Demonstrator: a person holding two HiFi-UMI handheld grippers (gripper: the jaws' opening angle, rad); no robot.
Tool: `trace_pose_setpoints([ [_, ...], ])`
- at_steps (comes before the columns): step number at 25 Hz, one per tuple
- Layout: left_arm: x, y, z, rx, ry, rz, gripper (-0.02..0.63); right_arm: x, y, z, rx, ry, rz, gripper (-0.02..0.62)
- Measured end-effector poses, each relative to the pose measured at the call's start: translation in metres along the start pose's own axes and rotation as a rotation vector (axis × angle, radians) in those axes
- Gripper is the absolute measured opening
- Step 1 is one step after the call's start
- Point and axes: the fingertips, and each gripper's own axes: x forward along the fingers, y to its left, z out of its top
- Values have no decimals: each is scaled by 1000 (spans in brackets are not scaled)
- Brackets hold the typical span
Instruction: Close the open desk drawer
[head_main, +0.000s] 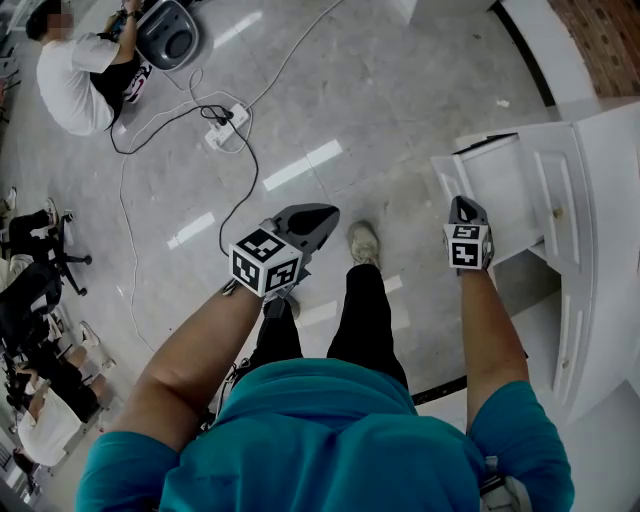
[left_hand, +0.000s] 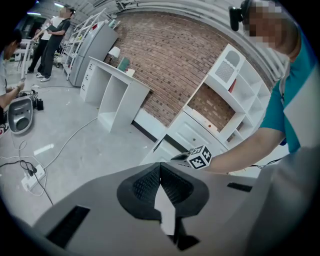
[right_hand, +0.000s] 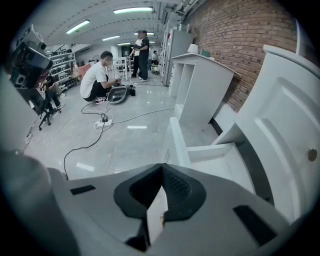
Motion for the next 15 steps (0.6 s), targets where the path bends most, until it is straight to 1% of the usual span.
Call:
trace_pose_setpoints([
  [8, 18, -6, 9, 15, 16, -16, 15, 4, -24, -6, 35, 4, -25, 20],
  [15, 30, -8, 20, 21, 21, -13, 15, 5, -44, -6, 39, 3, -39, 20],
])
